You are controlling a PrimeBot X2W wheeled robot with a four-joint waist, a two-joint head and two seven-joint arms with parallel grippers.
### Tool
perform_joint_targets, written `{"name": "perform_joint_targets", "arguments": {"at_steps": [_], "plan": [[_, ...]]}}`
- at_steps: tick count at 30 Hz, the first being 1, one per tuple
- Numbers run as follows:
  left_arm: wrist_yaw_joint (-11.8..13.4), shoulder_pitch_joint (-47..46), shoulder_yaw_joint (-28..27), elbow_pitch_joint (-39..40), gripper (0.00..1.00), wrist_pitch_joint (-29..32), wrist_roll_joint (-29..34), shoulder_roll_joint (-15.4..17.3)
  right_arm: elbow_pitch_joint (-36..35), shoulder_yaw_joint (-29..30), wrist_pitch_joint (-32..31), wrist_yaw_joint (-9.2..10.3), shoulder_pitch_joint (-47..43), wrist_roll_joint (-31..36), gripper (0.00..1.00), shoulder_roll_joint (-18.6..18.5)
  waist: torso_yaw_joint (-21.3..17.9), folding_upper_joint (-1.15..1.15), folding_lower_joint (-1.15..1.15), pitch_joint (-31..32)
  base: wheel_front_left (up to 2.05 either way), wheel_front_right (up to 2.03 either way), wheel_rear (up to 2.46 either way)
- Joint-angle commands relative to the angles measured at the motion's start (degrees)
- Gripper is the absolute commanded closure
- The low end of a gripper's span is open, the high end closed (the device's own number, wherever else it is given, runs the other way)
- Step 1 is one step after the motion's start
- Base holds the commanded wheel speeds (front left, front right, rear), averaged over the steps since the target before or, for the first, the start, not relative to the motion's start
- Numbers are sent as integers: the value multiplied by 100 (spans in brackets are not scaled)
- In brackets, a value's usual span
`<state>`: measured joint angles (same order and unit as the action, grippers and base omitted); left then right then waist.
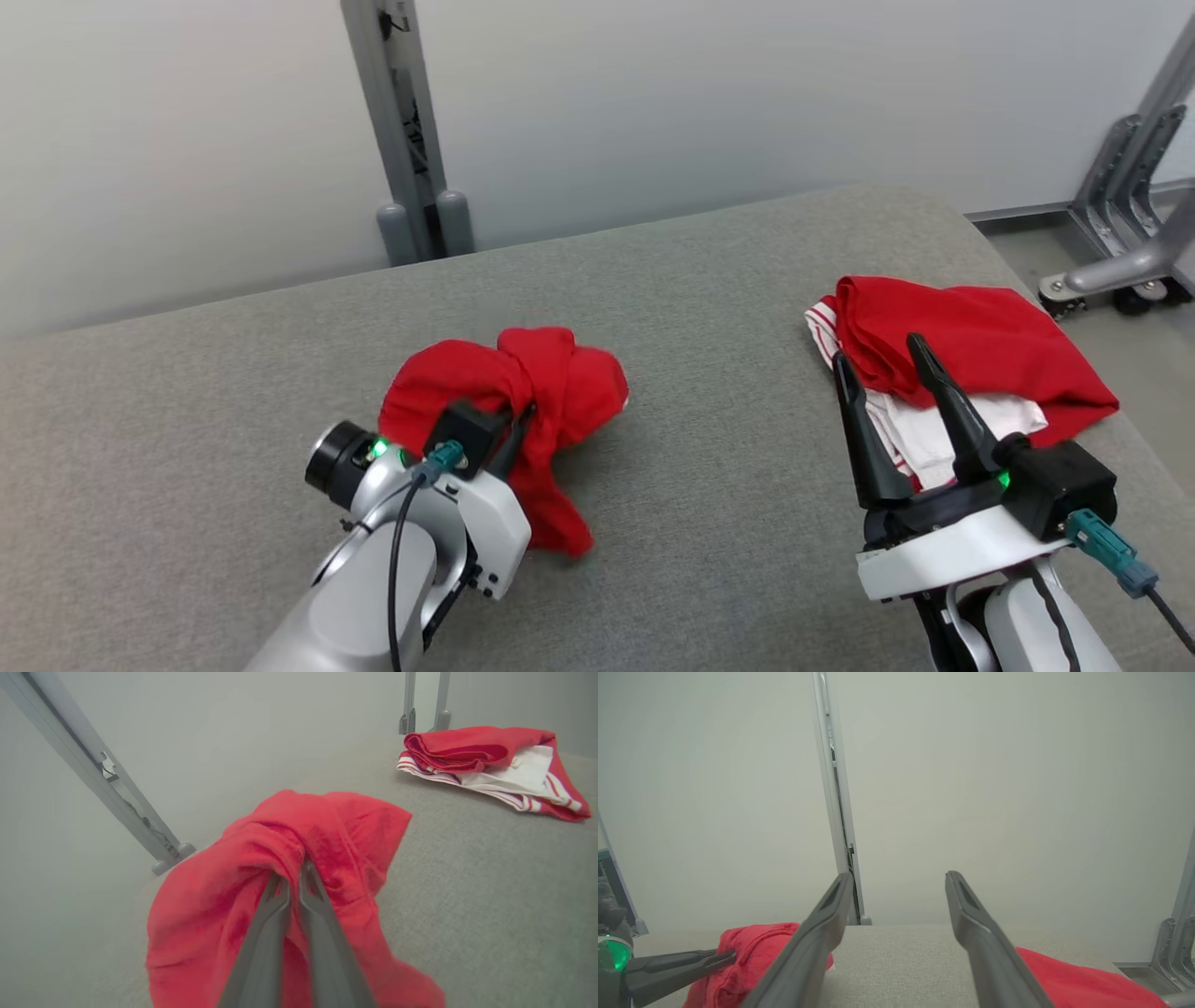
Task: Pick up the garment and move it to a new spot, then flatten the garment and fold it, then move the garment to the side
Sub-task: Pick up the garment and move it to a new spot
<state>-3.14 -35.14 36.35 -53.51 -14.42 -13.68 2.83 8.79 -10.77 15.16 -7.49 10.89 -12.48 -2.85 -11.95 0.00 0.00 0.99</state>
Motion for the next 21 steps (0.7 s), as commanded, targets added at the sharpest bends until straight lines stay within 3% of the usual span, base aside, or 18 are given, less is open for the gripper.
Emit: {"name": "perform_joint_targets", "arguments": {"at_steps": [1,9,10,11,16,21], "plan": [[51,100,51,-34,100,-32,-36,55,33,-9,8,-1,-58,29,0,-21,-200,0,0,-60,0,0,0],[348,673,1267,535,98,-48,-802,33,96,-13,8,-1,-33,14,0,-21,-492,0,0,-79,0,0,0],[390,693,1404,576,7,-49,-899,27,108,-19,8,-1,-40,17,0,-22,-492,0,0,-71,0,0,0],[441,702,1506,601,0,-50,-983,25,123,-16,8,-1,-48,21,0,-23,-487,0,0,-59,0,0,0],[687,736,1785,534,0,-64,-1348,28,180,60,8,-1,-81,5,0,-22,-356,0,0,39,0,0,0],[990,556,1491,544,0,-69,-1436,35,167,181,8,-1,-127,35,0,-24,-74,0,0,163,0,0,0]]}}
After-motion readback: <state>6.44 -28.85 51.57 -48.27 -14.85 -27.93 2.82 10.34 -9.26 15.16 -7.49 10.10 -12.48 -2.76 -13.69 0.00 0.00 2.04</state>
